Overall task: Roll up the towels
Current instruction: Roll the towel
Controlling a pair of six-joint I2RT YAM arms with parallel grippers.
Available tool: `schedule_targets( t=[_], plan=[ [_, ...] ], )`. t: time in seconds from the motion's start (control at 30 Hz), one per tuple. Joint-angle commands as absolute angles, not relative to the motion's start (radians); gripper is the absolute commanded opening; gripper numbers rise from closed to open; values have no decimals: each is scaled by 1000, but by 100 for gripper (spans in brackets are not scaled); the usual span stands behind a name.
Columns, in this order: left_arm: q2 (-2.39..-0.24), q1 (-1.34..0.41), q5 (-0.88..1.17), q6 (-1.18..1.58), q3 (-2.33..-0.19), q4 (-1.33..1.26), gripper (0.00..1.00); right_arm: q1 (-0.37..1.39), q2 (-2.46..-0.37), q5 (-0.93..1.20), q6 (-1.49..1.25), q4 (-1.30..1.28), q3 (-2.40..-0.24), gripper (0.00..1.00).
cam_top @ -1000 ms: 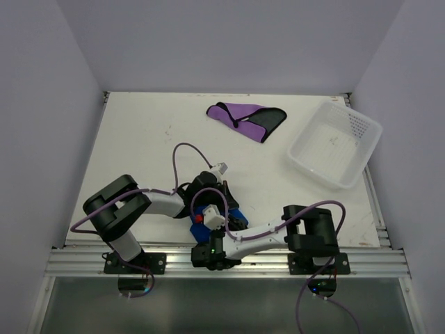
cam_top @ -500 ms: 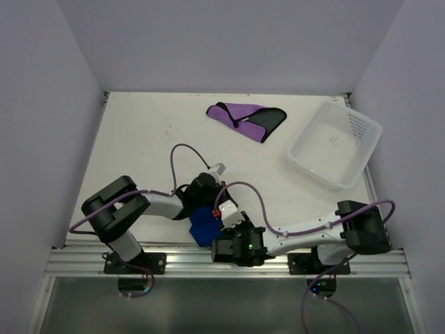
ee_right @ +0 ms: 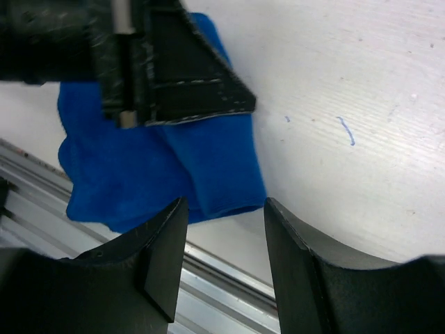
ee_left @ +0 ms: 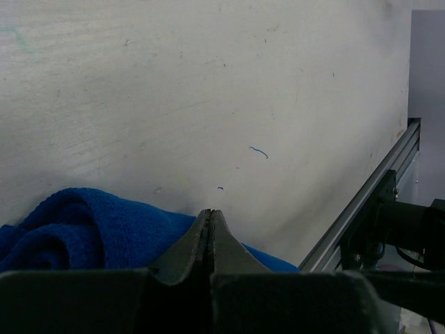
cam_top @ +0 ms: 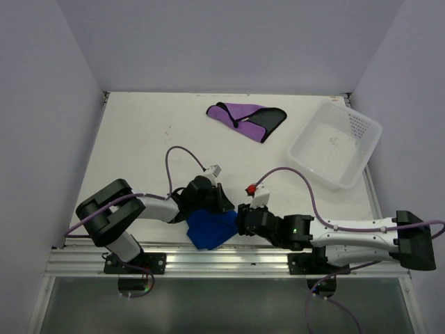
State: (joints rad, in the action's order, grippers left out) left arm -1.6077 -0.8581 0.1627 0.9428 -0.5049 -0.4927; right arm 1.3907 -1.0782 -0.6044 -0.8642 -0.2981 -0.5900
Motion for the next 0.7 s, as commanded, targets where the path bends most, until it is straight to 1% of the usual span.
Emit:
schedule_targets(
  t=[0.0, 0.13, 0.33, 0.67],
  plan=[
    [-1606, -861, 109, 923, -456, -403, 0, 1289, -997, -439, -893, -132, -511, 52],
    [-1605, -861, 110, 928, -449, -411, 0, 1194, -982, -351, -893, -112, -489, 53],
    [-1603, -862, 109, 933, -440, -417, 0, 1125, -1021, -238, -934, -6, -414, 54],
    [-1571, -864, 101, 928, -433, -402, 0, 1124, -1187, -180, -943, 156, -365, 54]
  ],
)
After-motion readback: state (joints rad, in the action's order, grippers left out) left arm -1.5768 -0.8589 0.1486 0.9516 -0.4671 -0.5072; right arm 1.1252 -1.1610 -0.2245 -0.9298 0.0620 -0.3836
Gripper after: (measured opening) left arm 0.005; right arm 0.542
